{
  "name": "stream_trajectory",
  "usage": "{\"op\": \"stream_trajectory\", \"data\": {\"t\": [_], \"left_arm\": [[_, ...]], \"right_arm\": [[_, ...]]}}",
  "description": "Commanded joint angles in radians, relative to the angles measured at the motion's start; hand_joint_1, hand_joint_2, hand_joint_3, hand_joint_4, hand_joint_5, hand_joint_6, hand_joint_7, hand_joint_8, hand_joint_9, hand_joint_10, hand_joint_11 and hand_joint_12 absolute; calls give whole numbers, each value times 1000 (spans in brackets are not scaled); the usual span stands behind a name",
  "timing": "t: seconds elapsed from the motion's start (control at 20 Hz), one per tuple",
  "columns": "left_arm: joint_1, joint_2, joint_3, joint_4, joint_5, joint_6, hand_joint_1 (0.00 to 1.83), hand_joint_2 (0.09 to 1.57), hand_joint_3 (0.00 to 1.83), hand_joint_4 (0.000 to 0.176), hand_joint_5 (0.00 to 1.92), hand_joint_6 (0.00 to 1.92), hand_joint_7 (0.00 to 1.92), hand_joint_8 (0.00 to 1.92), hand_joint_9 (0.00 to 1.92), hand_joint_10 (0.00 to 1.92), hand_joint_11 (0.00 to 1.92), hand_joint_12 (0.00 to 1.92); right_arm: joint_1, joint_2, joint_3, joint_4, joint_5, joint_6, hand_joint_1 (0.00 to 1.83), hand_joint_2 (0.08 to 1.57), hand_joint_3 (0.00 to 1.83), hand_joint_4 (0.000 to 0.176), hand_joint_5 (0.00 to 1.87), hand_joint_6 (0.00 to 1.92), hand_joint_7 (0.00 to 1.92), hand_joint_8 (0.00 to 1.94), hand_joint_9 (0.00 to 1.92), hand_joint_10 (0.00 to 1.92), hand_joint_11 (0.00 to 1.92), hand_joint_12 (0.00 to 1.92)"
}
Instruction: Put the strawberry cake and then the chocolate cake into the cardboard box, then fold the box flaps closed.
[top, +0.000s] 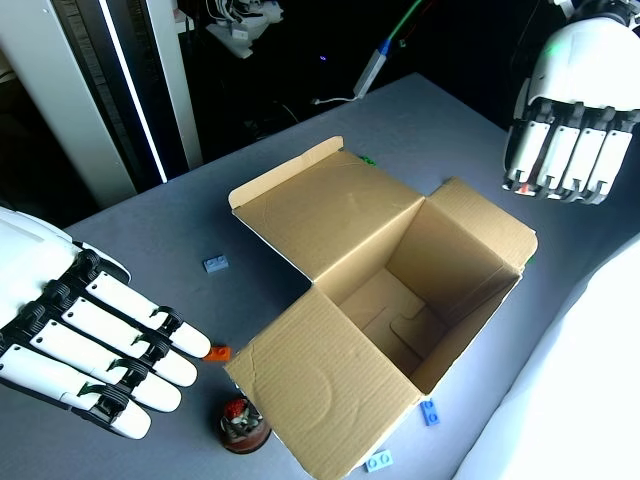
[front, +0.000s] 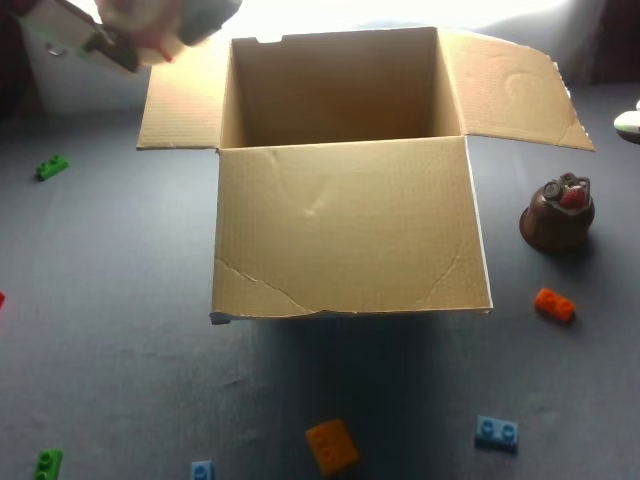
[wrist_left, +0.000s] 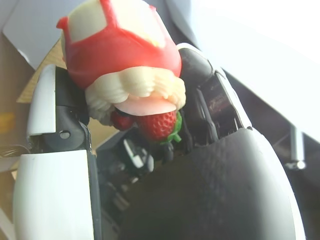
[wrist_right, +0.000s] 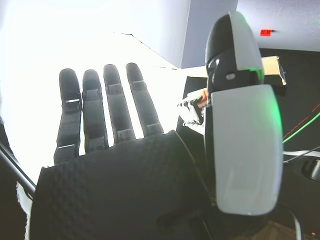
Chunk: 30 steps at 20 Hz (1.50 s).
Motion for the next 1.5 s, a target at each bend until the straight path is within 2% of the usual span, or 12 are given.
{"op": "stream_trajectory", "data": {"t": [0.0, 0.05, 0.1, 0.25, 0.35, 0.5, 0.6, 0.65, 0.75, 0.85, 1.05, 1.45], "left_arm": [[-5, 16, -16, -79, 35, 4, 1460, 1328, 20, 0, 486, 1623, 489, 1764, 512, 1816, 434, 1921], [4, 19, -42, -80, 36, 4, 1590, 1296, 6, 0, 430, 1615, 488, 1718, 508, 1805, 437, 1921], [18, 23, -68, -84, 39, 4, 1486, 1319, 27, 0, 466, 1631, 483, 1762, 499, 1818, 445, 1921], [52, 25, -116, -87, 47, 4, 1462, 1327, 28, 0, 493, 1604, 469, 1789, 487, 1844, 444, 1921], [86, 8, -130, -99, 58, 18, 1465, 1327, 26, 0, 503, 1569, 472, 1804, 494, 1861, 433, 1921], [119, -33, -121, -119, 79, 40, 1466, 1324, 21, 0, 519, 1548, 469, 1800, 506, 1844, 441, 1907], [130, -58, -111, -120, 91, 54, 1465, 1326, 16, 0, 532, 1525, 467, 1794, 494, 1846, 440, 1920], [131, -72, -102, -120, 95, 56, 1302, 1360, 23, 0, 532, 1561, 457, 1812, 486, 1895, 411, 1921], [124, -95, -83, -122, 104, 63, 1262, 1371, 19, 0, 526, 1577, 455, 1817, 489, 1906, 417, 1921], [115, -117, -61, -121, 111, 73, 1453, 1328, 24, 0, 514, 1581, 466, 1782, 485, 1840, 452, 1921], [90, -134, -37, -110, 103, 75, 1462, 1335, 20, 0, 508, 1585, 441, 1810, 472, 1870, 446, 1921], [37, -113, -29, -72, 80, 77, 1458, 1339, 10, 0, 513, 1638, 441, 1798, 480, 1854, 434, 1886]], "right_arm": [[6, 10, 8, 5, 119, -5, 573, 1012, 0, 0, 194, 6, 210, 6, 213, 29, 0, 783], [6, 9, 9, 5, 119, -5, 569, 1003, 0, 0, 198, 8, 212, 5, 215, 29, 0, 785], [6, 9, 9, 10, 119, -5, 560, 1011, 0, 0, 208, 10, 215, 4, 218, 29, 0, 762], [5, 9, 17, 85, 119, -5, 540, 1038, 9, 0, 215, 11, 207, 0, 212, 25, 0, 754], [12, -3, 41, 236, 119, -4, 619, 1027, 2, 0, 213, 9, 207, 3, 211, 23, 0, 806], [13, -20, 88, 374, 104, 41, 554, 1046, 5, 0, 192, 0, 179, 0, 193, 13, 0, 753], [13, -27, 104, 389, 93, 64, 579, 1055, 6, 0, 188, 1, 178, 0, 193, 12, 0, 726], [13, -30, 106, 392, 93, 64, 604, 1061, 7, 0, 172, 0, 172, 0, 191, 11, 0, 728], [13, -38, 108, 397, 107, 64, 644, 1049, 0, 0, 169, 6, 172, 4, 202, 15, 0, 835], [13, -56, 118, 440, 122, 64, 600, 1039, 0, 0, 154, 3, 160, 1, 189, 8, 0, 807], [13, -95, 162, 506, 92, 65, 648, 1029, 0, 0, 158, 5, 179, 8, 192, 10, 0, 797], [13, -101, 186, 518, 79, 68, 532, 1051, 2, 0, 154, 13, 174, 2, 194, 9, 0, 770]]}}
